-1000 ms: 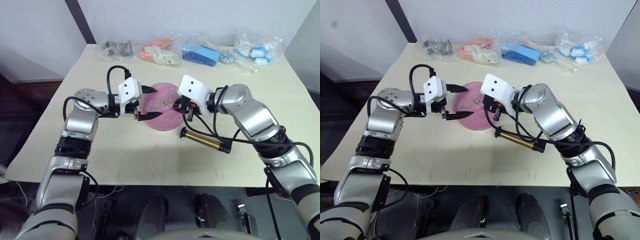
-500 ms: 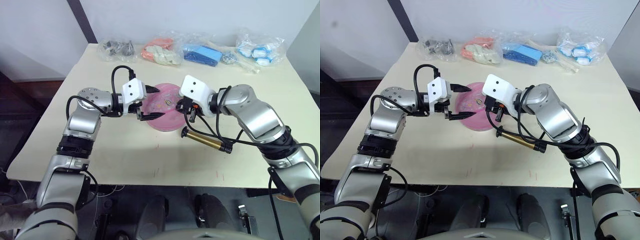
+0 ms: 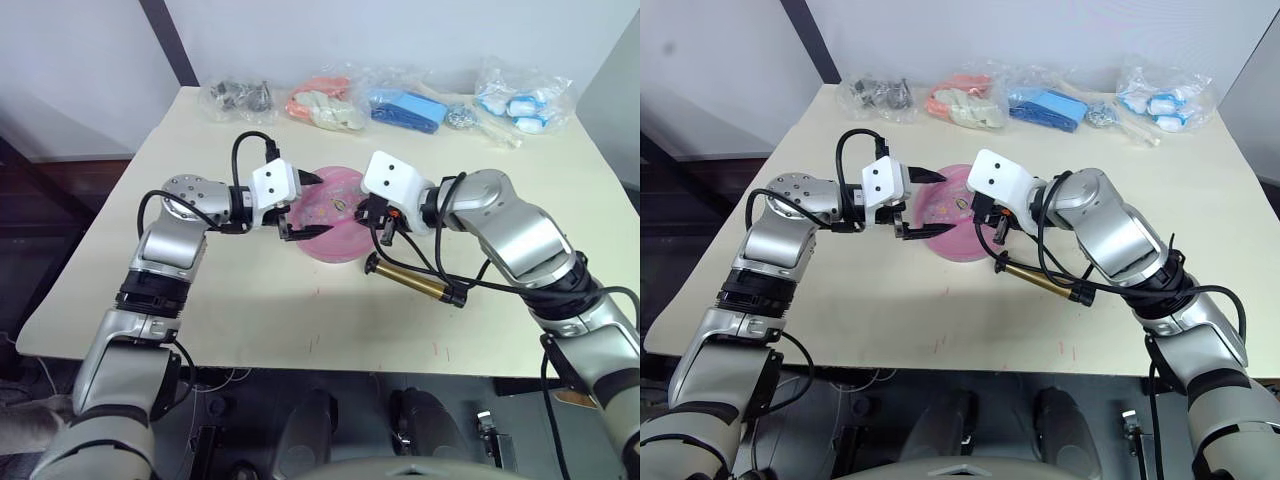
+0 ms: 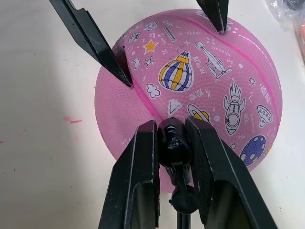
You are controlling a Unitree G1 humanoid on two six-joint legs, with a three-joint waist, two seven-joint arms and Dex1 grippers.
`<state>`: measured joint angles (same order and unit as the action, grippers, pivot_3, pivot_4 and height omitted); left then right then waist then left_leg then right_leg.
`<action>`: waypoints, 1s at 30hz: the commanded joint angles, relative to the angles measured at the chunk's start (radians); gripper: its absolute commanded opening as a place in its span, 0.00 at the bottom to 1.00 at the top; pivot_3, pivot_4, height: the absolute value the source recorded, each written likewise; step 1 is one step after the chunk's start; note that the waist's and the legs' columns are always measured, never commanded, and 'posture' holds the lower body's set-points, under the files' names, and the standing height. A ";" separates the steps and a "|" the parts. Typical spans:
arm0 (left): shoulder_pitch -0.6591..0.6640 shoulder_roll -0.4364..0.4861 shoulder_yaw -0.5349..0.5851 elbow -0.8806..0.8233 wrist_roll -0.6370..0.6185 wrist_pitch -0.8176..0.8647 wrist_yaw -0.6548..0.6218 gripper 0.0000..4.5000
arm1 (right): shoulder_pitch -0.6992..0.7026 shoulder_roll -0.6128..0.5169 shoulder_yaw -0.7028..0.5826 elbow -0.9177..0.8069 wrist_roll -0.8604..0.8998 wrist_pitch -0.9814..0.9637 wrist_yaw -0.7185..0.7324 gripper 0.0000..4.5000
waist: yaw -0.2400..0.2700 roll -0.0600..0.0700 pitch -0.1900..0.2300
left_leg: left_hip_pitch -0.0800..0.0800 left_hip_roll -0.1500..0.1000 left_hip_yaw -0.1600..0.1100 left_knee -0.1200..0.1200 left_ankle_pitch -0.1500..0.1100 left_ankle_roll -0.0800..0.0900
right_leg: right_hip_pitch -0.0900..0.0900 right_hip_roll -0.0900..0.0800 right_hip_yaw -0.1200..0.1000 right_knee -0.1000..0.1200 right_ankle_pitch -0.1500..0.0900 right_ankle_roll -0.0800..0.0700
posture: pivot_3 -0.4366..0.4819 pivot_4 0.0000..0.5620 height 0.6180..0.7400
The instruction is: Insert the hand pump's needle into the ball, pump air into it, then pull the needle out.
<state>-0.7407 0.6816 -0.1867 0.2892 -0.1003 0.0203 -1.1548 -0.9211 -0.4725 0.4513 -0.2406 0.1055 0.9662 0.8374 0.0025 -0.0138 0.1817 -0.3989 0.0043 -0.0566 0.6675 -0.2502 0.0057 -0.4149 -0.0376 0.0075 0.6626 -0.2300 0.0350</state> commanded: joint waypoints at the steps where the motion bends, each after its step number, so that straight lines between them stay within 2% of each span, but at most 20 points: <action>1: 0.066 0.040 -0.079 0.099 0.132 0.097 0.024 1.00 | -0.045 -0.018 -0.066 -0.137 0.038 -0.007 0.016 0.08 | 0.002 0.000 0.000 | 0.000 0.000 0.000 0.000 0.000 0.000 | 0.000 0.000 0.000 0.000 0.000 0.000 | 0.48 0.27 1.00; 30: 0.053 0.047 -0.111 0.106 0.142 0.133 0.054 1.00 | -0.073 -0.069 -0.079 -0.196 0.080 0.050 0.018 0.08 | 0.012 0.000 0.000 | 0.000 0.000 0.000 0.000 0.000 0.000 | 0.000 0.000 0.000 0.000 0.000 0.000 | 0.48 0.27 1.00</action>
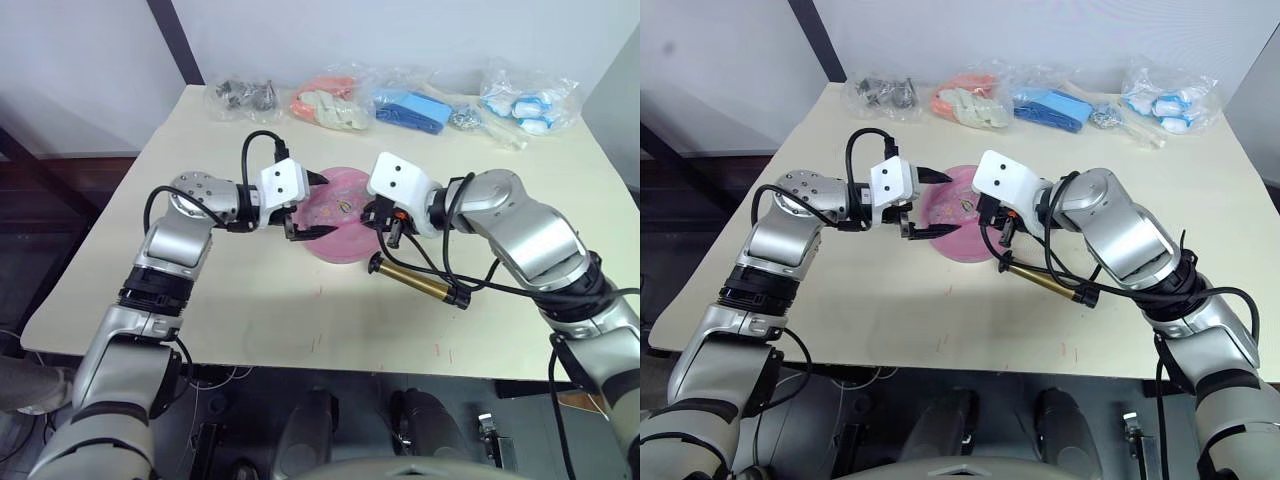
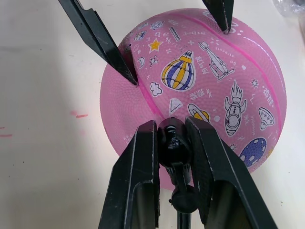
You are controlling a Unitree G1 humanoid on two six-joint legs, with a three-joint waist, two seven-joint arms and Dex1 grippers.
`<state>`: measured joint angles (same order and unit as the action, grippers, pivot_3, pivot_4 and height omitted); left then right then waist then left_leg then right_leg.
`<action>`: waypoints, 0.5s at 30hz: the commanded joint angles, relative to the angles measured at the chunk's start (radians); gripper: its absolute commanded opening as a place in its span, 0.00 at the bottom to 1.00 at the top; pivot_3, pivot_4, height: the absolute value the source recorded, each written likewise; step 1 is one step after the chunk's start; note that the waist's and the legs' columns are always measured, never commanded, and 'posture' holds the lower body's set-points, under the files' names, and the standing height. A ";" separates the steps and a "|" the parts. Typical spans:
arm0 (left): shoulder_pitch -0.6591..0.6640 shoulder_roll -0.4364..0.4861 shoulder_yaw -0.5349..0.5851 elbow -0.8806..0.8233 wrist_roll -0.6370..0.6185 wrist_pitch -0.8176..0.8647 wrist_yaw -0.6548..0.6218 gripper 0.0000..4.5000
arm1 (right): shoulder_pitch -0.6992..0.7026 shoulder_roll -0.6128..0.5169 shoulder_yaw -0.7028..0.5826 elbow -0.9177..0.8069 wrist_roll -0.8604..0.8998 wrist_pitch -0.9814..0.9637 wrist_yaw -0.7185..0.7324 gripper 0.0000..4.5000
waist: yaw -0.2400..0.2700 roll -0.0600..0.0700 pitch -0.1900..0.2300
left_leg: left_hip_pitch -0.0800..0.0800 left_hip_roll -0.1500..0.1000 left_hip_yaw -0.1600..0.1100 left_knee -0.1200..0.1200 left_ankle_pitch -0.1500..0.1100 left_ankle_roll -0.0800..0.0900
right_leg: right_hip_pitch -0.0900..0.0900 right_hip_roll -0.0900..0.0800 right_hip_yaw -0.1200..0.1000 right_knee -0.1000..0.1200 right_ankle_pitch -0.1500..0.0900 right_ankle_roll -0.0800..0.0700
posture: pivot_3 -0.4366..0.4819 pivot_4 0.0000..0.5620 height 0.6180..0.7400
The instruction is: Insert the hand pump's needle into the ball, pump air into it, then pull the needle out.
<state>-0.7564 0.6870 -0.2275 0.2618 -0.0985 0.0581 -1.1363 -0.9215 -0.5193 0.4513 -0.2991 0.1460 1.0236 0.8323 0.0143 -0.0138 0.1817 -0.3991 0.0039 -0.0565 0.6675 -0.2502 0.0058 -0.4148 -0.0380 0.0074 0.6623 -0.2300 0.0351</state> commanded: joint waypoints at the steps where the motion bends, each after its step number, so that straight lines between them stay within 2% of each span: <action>1: 0.069 0.042 -0.071 0.134 0.140 0.096 0.036 1.00 | -0.075 -0.023 -0.079 -0.140 0.041 -0.005 0.023 0.08 | 0.000 0.000 0.000 | 0.000 0.000 0.000 0.000 0.000 0.000 | 0.000 0.000 0.000 0.000 0.000 0.000 | 0.48 0.27 1.00; 15: 0.067 0.046 -0.078 0.148 0.143 0.095 0.044 1.00 | -0.090 -0.036 -0.079 -0.149 0.053 0.006 0.024 0.08 | 0.000 0.000 0.000 | 0.000 0.000 0.000 0.000 0.000 0.000 | 0.000 0.000 0.000 0.000 0.000 0.000 | 0.48 0.27 1.00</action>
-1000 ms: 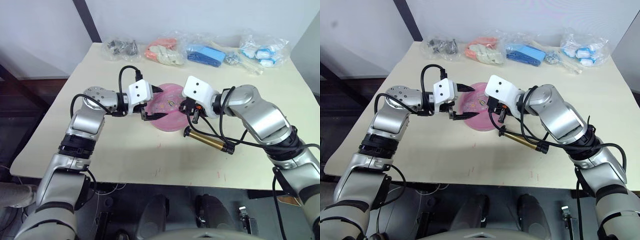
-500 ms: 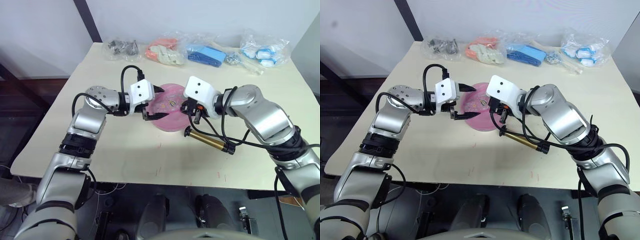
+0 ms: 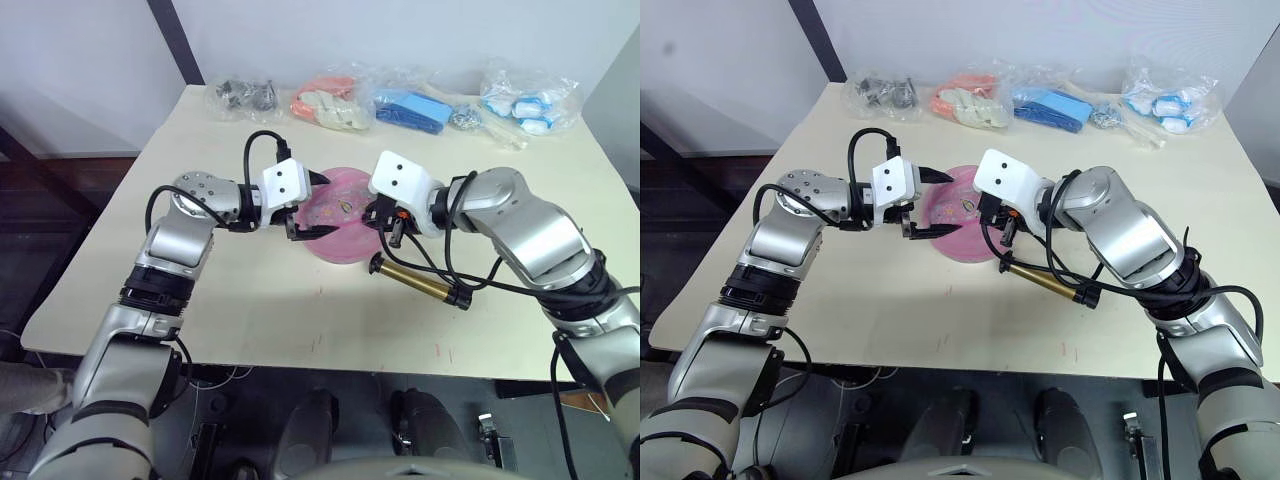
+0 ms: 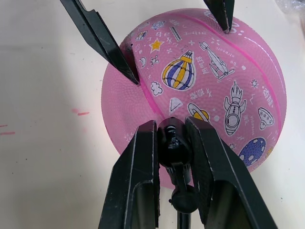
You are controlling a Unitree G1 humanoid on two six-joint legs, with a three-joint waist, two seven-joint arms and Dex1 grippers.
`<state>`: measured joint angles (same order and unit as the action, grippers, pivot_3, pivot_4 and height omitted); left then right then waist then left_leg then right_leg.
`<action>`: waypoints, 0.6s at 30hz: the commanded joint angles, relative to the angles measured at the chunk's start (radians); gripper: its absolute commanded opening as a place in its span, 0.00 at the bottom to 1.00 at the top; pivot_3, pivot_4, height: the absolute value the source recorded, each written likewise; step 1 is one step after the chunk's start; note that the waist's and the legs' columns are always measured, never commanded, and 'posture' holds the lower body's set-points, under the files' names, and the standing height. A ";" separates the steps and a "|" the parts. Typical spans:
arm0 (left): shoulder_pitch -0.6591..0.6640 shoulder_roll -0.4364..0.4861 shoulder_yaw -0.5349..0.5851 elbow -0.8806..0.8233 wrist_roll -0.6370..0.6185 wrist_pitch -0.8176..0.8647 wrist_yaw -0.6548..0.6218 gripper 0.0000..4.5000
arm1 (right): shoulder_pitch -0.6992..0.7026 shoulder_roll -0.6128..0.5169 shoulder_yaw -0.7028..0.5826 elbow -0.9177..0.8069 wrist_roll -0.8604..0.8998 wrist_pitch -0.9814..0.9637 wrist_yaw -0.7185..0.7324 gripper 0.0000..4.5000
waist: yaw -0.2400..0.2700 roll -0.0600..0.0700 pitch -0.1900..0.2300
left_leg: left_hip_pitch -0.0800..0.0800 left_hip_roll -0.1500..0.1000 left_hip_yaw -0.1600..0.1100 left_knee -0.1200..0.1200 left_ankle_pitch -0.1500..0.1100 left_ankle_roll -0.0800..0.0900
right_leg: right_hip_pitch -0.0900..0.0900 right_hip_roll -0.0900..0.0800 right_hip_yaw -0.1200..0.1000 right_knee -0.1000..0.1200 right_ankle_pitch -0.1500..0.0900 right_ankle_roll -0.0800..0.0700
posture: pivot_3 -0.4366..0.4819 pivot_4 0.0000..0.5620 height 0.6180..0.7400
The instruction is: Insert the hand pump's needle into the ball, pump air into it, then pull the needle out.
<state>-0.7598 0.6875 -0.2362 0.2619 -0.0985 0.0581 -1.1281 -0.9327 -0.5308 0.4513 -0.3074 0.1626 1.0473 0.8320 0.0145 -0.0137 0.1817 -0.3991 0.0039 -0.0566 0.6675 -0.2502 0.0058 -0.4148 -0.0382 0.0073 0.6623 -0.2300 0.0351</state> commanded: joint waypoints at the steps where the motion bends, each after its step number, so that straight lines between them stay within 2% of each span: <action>1: 0.070 0.045 -0.070 0.149 0.143 0.094 0.036 1.00 | -0.080 -0.026 -0.079 -0.141 0.037 -0.016 0.024 0.08 | 0.000 0.000 0.000 | 0.000 0.000 0.000 0.000 0.000 0.000 | 0.000 0.000 0.000 0.000 0.000 0.000 | 0.48 0.27 1.00; 18: 0.067 0.046 -0.077 0.155 0.144 0.085 0.037 1.00 | -0.084 -0.052 -0.087 -0.161 0.064 0.006 0.021 0.08 | -0.005 0.000 0.000 | 0.000 0.000 0.000 0.000 0.000 0.000 | 0.000 0.000 0.000 0.000 0.000 0.000 | 0.48 0.27 1.00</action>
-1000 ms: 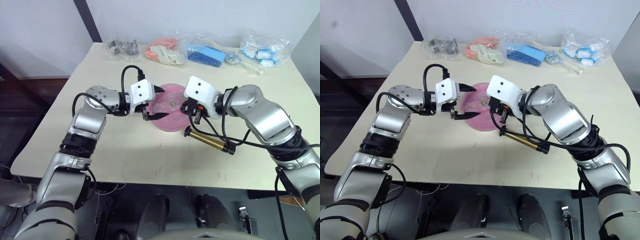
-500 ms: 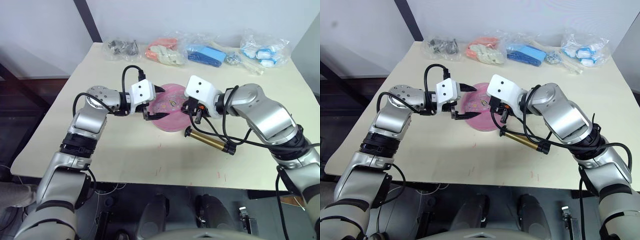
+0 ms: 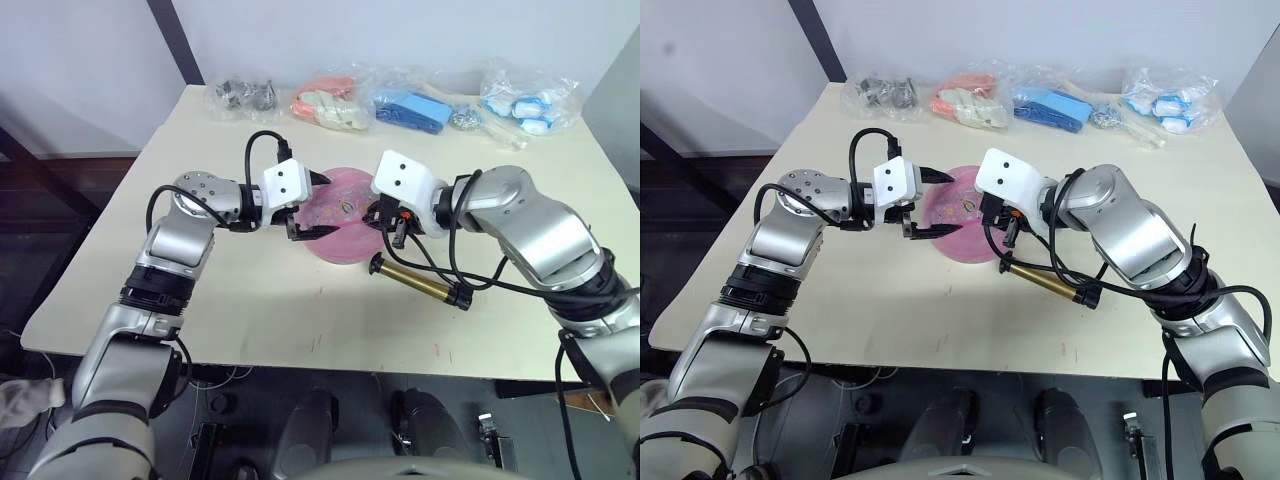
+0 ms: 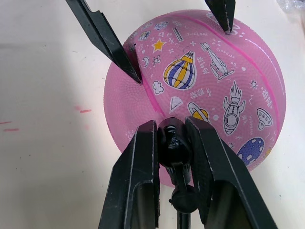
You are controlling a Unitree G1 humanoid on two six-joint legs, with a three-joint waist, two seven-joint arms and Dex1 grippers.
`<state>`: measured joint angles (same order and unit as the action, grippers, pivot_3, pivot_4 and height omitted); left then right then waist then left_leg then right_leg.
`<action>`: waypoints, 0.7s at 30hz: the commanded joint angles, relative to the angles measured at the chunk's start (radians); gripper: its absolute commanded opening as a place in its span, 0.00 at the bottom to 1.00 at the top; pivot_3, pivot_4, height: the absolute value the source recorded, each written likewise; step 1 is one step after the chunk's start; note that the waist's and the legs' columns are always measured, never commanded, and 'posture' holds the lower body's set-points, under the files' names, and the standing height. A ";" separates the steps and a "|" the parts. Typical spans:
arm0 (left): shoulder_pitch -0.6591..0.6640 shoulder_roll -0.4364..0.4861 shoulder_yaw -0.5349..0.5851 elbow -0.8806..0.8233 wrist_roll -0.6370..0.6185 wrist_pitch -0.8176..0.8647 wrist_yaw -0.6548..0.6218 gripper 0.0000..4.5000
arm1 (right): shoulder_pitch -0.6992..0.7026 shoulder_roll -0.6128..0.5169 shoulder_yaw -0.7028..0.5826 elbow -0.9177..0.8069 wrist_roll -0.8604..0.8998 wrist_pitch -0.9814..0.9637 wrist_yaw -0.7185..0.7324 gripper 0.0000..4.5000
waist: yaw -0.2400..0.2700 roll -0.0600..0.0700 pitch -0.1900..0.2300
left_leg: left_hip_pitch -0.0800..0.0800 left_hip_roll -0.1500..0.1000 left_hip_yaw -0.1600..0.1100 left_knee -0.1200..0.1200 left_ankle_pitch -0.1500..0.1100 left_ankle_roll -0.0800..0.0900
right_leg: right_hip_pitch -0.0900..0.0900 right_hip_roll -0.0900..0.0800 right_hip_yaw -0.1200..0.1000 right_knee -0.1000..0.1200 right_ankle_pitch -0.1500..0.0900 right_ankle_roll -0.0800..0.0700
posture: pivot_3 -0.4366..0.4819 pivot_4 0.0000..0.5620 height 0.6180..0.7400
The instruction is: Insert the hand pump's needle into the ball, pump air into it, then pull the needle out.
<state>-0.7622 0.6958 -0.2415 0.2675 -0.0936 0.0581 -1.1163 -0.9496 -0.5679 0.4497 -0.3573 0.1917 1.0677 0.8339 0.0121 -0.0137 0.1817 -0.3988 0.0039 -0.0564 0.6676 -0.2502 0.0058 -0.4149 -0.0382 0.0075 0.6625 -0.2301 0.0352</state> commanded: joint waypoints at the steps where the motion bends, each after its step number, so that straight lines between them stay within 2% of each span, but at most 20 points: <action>1: 0.069 0.038 -0.072 0.151 0.139 0.084 0.026 1.00 | -0.067 -0.018 -0.086 -0.114 0.039 -0.012 0.018 0.08 | -0.009 0.002 -0.002 | 0.001 0.000 0.000 0.000 0.000 0.000 | 0.000 0.000 0.000 0.000 0.000 0.000 | 0.48 0.27 1.00; 3: 0.070 0.039 -0.073 0.150 0.139 0.083 0.026 1.00 | -0.067 -0.025 -0.088 -0.123 0.048 -0.003 0.017 0.08 | -0.028 0.003 -0.007 | 0.005 0.001 0.000 0.000 0.000 0.000 | 0.004 0.001 0.000 0.000 0.000 0.001 | 0.48 0.27 1.00; 4: 0.070 0.038 -0.073 0.150 0.139 0.082 0.026 1.00 | -0.067 -0.028 -0.089 -0.127 0.052 0.000 0.017 0.08 | -0.028 0.003 -0.007 | 0.016 0.003 0.000 -0.001 0.000 0.000 | 0.012 0.003 0.000 0.000 -0.003 0.003 | 0.48 0.27 1.00; 5: 0.070 0.036 -0.071 0.151 0.141 0.080 0.024 1.00 | -0.066 -0.032 -0.091 -0.131 0.056 0.003 0.016 0.08 | -0.046 0.009 -0.015 | 0.016 0.003 0.000 -0.001 0.000 0.000 | 0.012 0.003 0.000 0.000 -0.003 0.003 | 0.48 0.27 1.00; 6: 0.070 0.034 -0.069 0.152 0.143 0.079 0.023 1.00 | -0.065 -0.037 -0.093 -0.133 0.060 0.005 0.014 0.08 | -0.047 0.009 -0.016 | 0.023 0.005 -0.003 -0.001 0.000 0.000 | 0.017 0.003 0.002 0.001 -0.005 -0.001 | 0.48 0.27 1.00; 9: 0.070 0.030 -0.060 0.154 0.139 0.072 0.022 1.00 | -0.042 -0.062 -0.120 -0.144 0.075 0.020 0.005 0.08 | -0.050 0.014 -0.020 | 0.023 0.004 -0.003 -0.002 0.000 0.000 | 0.017 0.004 0.003 0.001 -0.005 -0.001 | 0.48 0.27 1.00; 14: 0.091 0.023 -0.020 0.120 0.097 0.077 0.015 1.00 | 0.072 -0.115 -0.239 -0.194 0.119 0.077 -0.027 0.08 | -0.048 0.013 -0.021 | 0.021 0.003 -0.002 -0.002 0.000 0.000 | 0.016 0.003 0.003 0.000 -0.005 0.000 | 0.48 0.27 1.00; 21: 0.129 0.010 0.051 0.064 0.037 0.081 0.009 1.00 | 0.215 -0.199 -0.326 -0.206 0.122 0.062 -0.072 0.08 | -0.053 0.013 -0.021 | 0.021 0.004 -0.002 -0.003 0.000 0.000 | 0.014 0.003 0.006 0.000 -0.005 0.000 | 0.48 0.27 1.00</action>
<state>-0.6831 0.7045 -0.1565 0.2836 -0.0902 0.0845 -1.1060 -0.7314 -0.7581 0.1750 -0.5392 0.3109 1.1469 0.7753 -0.0406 -0.0010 0.1609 -0.3789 0.0076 -0.0579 0.6641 -0.2502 0.0058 -0.4025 -0.0349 0.0139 0.6624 -0.2347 0.0349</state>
